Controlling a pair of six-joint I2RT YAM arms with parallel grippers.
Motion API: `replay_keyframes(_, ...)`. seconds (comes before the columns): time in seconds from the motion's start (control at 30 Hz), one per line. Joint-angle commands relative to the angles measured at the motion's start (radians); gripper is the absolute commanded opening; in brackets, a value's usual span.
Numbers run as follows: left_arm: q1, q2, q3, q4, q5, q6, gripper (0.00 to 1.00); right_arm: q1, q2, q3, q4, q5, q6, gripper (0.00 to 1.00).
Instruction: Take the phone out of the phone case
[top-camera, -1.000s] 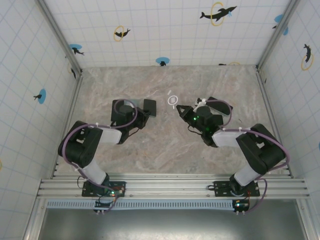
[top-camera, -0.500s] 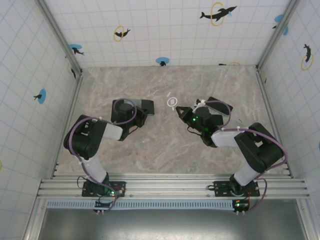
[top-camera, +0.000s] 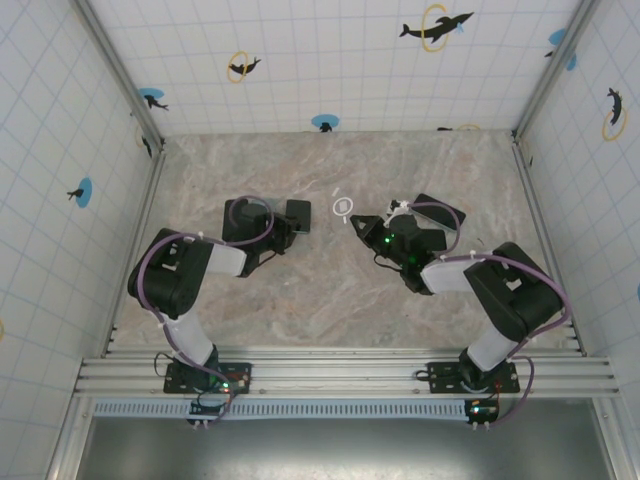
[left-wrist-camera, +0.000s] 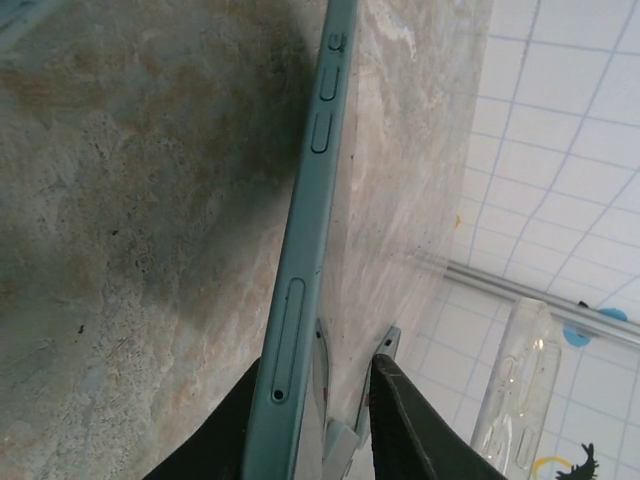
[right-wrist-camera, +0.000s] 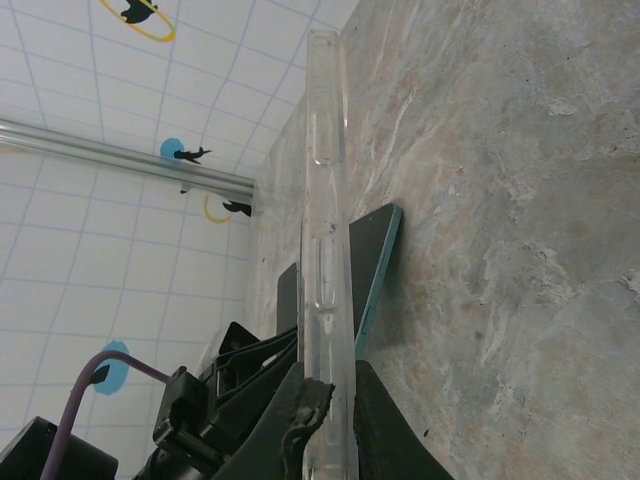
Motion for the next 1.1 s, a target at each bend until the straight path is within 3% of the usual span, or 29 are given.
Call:
replay_keyframes(0.0,0.007,-0.012,0.024,-0.063,0.006,0.021,0.33,0.005,0.016,-0.023,0.059,0.001,0.009,0.00)
replay_keyframes(0.1,0.006,-0.019,0.020,-0.109,-0.010,0.025,0.43,0.006,0.021,-0.026,0.066,-0.002,0.013,0.00)
replay_keyframes(0.2,0.007,-0.034,0.009,-0.152,-0.034,0.028,0.47,0.008,0.021,-0.030,0.069,-0.002,0.014,0.00)
replay_keyframes(0.77,0.002,-0.090,-0.036,-0.263,-0.093,0.020,0.60,0.027,0.054,-0.007,0.036,0.002,-0.006,0.00)
replay_keyframes(1.07,-0.010,-0.129,-0.102,-0.268,-0.114,0.007,0.65,0.059,0.117,0.034,-0.011,0.066,-0.005,0.00)
